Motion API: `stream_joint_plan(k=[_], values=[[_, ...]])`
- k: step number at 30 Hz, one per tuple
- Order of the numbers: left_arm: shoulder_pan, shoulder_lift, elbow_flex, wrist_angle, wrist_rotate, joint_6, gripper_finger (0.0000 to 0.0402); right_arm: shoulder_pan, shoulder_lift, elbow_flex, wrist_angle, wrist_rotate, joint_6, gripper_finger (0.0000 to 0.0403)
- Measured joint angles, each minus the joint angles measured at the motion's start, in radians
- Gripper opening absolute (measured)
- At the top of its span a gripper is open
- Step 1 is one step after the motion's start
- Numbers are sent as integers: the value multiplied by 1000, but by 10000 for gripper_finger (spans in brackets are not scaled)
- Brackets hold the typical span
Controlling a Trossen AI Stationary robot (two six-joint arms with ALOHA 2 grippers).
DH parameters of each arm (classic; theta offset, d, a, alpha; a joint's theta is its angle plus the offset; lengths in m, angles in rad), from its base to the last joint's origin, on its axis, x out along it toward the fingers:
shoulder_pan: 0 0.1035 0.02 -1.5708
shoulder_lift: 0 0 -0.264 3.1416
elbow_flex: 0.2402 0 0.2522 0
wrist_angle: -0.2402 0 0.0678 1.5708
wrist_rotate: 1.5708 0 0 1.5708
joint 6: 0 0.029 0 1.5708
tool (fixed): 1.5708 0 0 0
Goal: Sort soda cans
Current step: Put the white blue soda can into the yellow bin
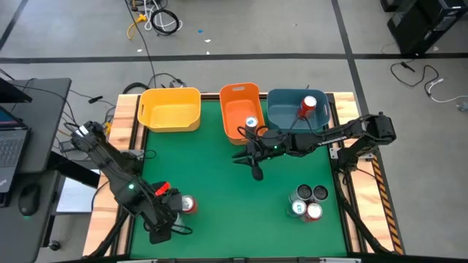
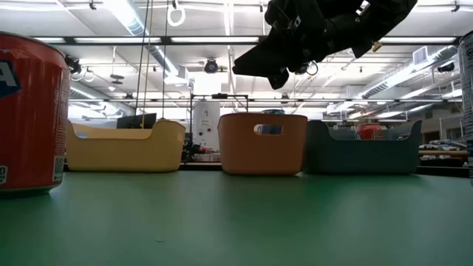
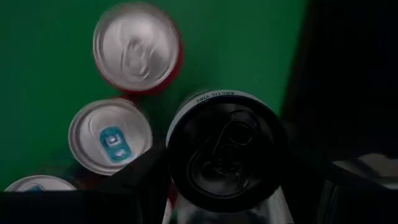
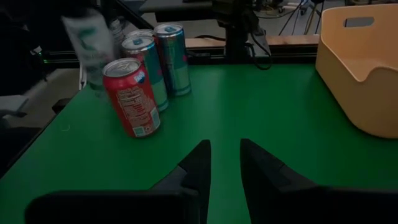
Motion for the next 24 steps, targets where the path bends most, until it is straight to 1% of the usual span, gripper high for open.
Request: stream_joint_plan(k=[6, 9, 13, 15, 18, 22, 24], values=[[1, 3, 174, -134, -100, -22, 243, 0, 0, 0, 0, 0, 0, 74], [17, 3, 269, -246, -166, -60, 243, 0, 0, 0, 0, 0, 0, 74], [61, 2, 402, -349, -298, -103, 243, 2, 0, 0, 0, 0, 0, 74], [82, 0, 451, -370, -342, -86, 243, 5, 0, 0, 0, 0, 0, 74], [102, 0, 491, -361, -340, -41, 243, 11, 0, 0, 0, 0, 0, 74], [127, 1, 492, -369, -344, -8, 243, 20, 0, 0, 0, 0, -2, 74], [156, 1, 485, -365, -369, 2, 243, 24, 0, 0, 0, 0, -8, 74]])
